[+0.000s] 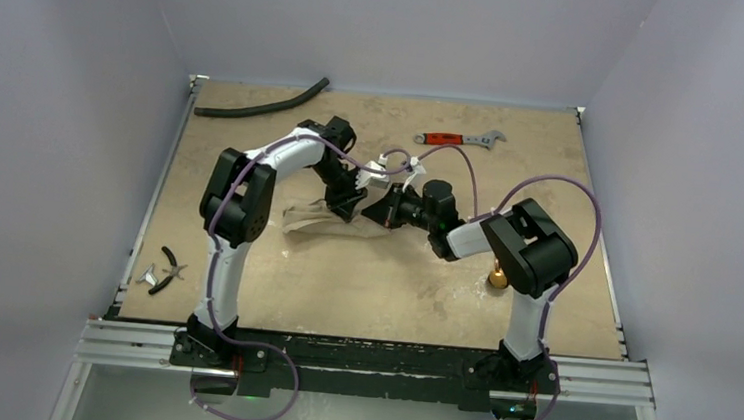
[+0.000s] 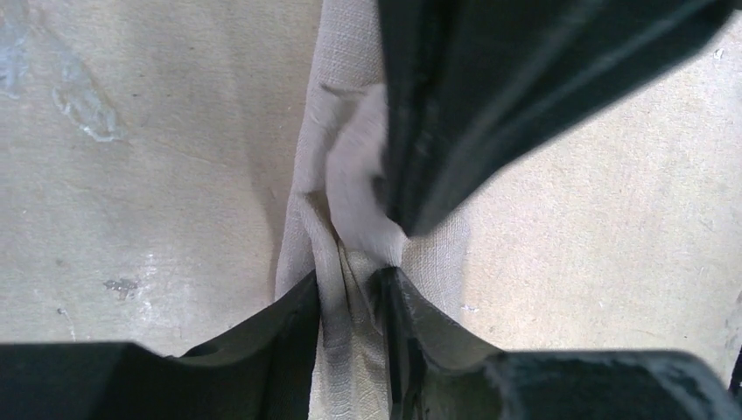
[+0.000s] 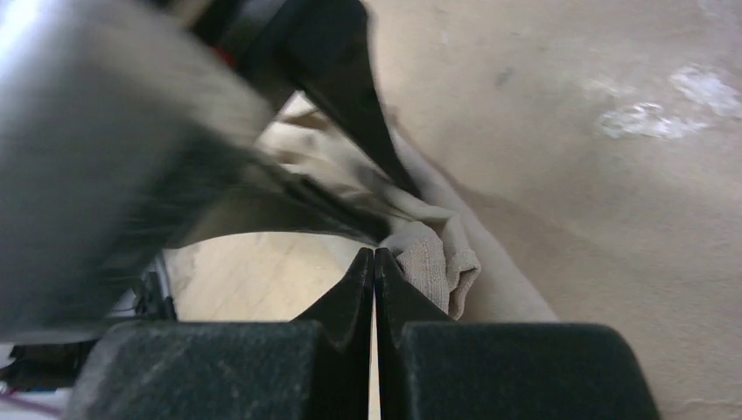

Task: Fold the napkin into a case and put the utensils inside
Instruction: Fold the 2/3-rectangle-folded napkin at the center of the board.

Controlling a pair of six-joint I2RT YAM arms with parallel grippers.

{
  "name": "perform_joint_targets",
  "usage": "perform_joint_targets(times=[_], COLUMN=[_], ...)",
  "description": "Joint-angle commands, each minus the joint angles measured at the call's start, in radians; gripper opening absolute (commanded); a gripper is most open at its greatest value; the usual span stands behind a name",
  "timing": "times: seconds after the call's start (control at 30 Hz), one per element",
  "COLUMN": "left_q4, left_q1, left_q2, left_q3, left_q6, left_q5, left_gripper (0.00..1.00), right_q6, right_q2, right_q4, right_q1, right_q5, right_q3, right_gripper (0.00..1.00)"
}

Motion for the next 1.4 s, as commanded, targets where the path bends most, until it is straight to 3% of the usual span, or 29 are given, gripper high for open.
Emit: perform_joint_targets(times=[0.0,0.13,0.2,0.27,0.37,0.5,0.63,0.8,0.9,1.23,1.37], left_q4=[-0.029,-0.006,-0.013,-0.05,-0.119,-0.148,0.004,0.22,0.306,0.201,0.248], left_q1=[0.021,0.051,0.072,0.082,0.081,0.052,0.018,-0.038,-0.013,0.126,0.161], left_q2=[-0.054,-0.094,-0.113,-0.133,-0.18,-0.255,-0.393,-0.521,-0.529,-0.451,-0.466], left_q3=[0.05,0.083,0.111,0.138,0.124,-0.041,-0.288,-0.44,-0.451,-0.41,-0.418], left_q6=[-0.001,-0.025,-0.04,-0.032,0.015,0.07,0.037,-0.006,0.005,0.079,0.074], left_q5=[0.034,0.003,0.008,0.017,0.034,-0.012,-0.108,-0.34,-0.451,-0.46,-0.455], left_gripper=[0.37,0.59,0.84,0.9,0.94,0.96,0.98,0.99,0.99,0.98,0.99], right_q6=[-0.025,-0.016,-0.013,-0.01,-0.002,-0.001,-0.007,-0.017,-0.021,-0.049,-0.072], right_q2=[0.033,0.056,0.066,0.071,0.075,0.08,0.07,0.062,0.058,0.044,0.03], right_q4=[-0.05,-0.085,-0.092,-0.107,-0.122,-0.162,-0.188,-0.212,-0.216,-0.244,-0.246], right_q1=[0.004,0.004,0.004,0.004,0.004,0.004,0.006,0.01,0.01,0.013,0.013], right_q5=[0.122,0.16,0.165,0.173,0.183,0.203,0.213,0.224,0.225,0.22,0.219], right_q3=[0.047,0.053,0.054,0.059,0.069,0.09,0.097,0.104,0.103,0.108,0.104], right_gripper=[0.0,0.0,0.0,0.02,0.02,0.04,0.04,0.04,0.04,0.04,0.04])
